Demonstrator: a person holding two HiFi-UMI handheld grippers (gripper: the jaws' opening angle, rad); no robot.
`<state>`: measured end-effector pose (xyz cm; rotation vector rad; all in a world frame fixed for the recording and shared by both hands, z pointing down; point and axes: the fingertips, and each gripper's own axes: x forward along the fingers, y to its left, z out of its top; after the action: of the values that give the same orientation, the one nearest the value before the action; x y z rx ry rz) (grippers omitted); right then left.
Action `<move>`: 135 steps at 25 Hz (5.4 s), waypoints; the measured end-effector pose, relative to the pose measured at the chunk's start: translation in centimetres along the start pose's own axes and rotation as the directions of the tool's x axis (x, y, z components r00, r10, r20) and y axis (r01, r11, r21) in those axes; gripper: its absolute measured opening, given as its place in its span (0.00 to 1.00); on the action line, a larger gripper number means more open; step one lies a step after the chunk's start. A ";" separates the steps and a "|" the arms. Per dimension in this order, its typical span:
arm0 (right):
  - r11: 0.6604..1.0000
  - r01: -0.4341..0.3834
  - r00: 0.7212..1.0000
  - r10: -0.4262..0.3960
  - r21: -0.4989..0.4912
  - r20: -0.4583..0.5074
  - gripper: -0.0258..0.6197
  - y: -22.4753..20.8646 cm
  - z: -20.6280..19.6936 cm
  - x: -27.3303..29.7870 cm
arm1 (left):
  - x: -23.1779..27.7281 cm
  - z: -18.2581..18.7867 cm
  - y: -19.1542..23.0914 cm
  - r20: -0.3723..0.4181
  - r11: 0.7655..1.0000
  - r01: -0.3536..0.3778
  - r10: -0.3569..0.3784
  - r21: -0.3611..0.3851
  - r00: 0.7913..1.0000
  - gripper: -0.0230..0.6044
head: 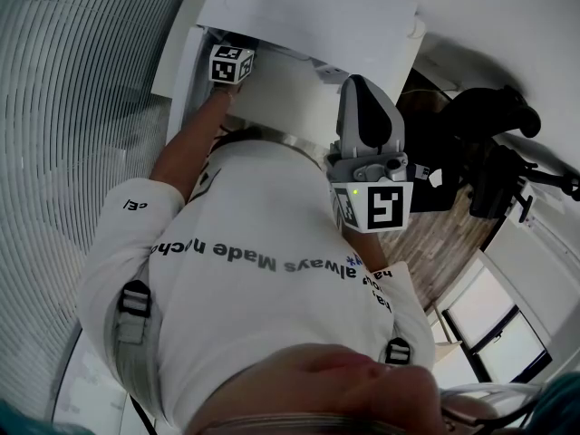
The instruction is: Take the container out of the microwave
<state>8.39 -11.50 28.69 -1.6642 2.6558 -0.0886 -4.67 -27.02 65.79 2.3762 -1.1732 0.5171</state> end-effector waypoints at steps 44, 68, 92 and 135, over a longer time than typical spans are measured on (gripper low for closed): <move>1.000 0.022 1.000 -0.022 0.017 -0.019 0.04 -0.7 -1.0 -0.1 | 1.5 -1.5 0.4 -0.036 0.989 -0.024 0.019 -0.146 0.999 0.07; 1.000 0.015 1.000 -0.015 0.011 0.003 0.04 0.9 -0.6 -1.4 | -1.5 -2.6 -1.4 -0.022 0.975 0.038 -0.044 -0.218 0.999 0.06; 0.998 0.057 0.998 -0.057 0.023 0.012 0.04 1.3 -0.7 -3.8 | -6.0 -5.4 -5.6 -0.050 0.978 0.160 -0.168 -0.136 0.985 0.06; 0.981 0.188 0.982 -0.189 0.038 0.012 0.04 -0.6 -0.9 -10.2 | -4.4 -13.7 -19.7 -0.397 0.825 0.561 -0.494 0.069 0.774 0.07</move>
<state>13.33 -2.55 29.41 -1.8923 2.4625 -0.1243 6.89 -6.12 70.69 2.4693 -0.2665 0.8426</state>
